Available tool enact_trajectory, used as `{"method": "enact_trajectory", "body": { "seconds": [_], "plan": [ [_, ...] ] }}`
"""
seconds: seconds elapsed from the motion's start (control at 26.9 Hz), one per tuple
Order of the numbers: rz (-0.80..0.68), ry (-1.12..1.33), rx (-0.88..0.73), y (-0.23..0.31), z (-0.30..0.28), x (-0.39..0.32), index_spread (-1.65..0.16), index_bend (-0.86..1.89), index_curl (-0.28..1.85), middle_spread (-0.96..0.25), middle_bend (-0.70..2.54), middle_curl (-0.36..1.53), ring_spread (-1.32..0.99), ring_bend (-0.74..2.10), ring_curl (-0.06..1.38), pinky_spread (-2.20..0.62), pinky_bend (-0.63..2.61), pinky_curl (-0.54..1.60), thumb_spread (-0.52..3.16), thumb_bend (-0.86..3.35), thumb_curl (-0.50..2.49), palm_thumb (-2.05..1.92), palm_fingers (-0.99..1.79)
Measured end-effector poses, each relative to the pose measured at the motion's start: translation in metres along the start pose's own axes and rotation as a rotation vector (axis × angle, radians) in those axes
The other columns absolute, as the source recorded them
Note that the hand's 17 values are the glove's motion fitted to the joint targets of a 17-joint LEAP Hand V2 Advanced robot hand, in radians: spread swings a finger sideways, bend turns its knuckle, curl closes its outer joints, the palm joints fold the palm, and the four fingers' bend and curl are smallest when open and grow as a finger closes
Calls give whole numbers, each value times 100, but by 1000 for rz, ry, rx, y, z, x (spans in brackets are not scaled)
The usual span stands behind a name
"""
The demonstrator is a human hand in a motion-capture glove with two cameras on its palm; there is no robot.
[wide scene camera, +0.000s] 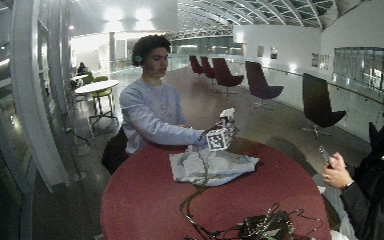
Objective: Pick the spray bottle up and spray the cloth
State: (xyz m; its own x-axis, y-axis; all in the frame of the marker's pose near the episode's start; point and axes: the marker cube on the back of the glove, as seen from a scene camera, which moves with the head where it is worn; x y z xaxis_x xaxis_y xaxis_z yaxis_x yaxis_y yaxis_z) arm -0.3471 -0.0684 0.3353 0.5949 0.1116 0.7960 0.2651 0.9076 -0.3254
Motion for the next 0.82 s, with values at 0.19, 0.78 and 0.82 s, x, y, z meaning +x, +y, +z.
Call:
{"method": "enact_trajectory", "body": {
  "seconds": [0.19, 0.78, 0.82],
  "plan": [
    [1, 5, 17, -3, -1, 0, -24, 15, 43, -8, 24, 45, -7, 56, 38, -4, 34, 37, 62, -3, 65, 98, 120],
    [31, 54, -146, 30, -38, -13, -32, -3, 33, -6, 26, 46, -6, 54, 40, 7, 36, 40, 82, -5, 57, 82, 67],
    [31, 61, -166, 33, -48, -18, -33, -3, 30, -6, 27, 46, -6, 54, 39, 8, 36, 39, 83, -5, 56, 81, 66]
  ]
}}
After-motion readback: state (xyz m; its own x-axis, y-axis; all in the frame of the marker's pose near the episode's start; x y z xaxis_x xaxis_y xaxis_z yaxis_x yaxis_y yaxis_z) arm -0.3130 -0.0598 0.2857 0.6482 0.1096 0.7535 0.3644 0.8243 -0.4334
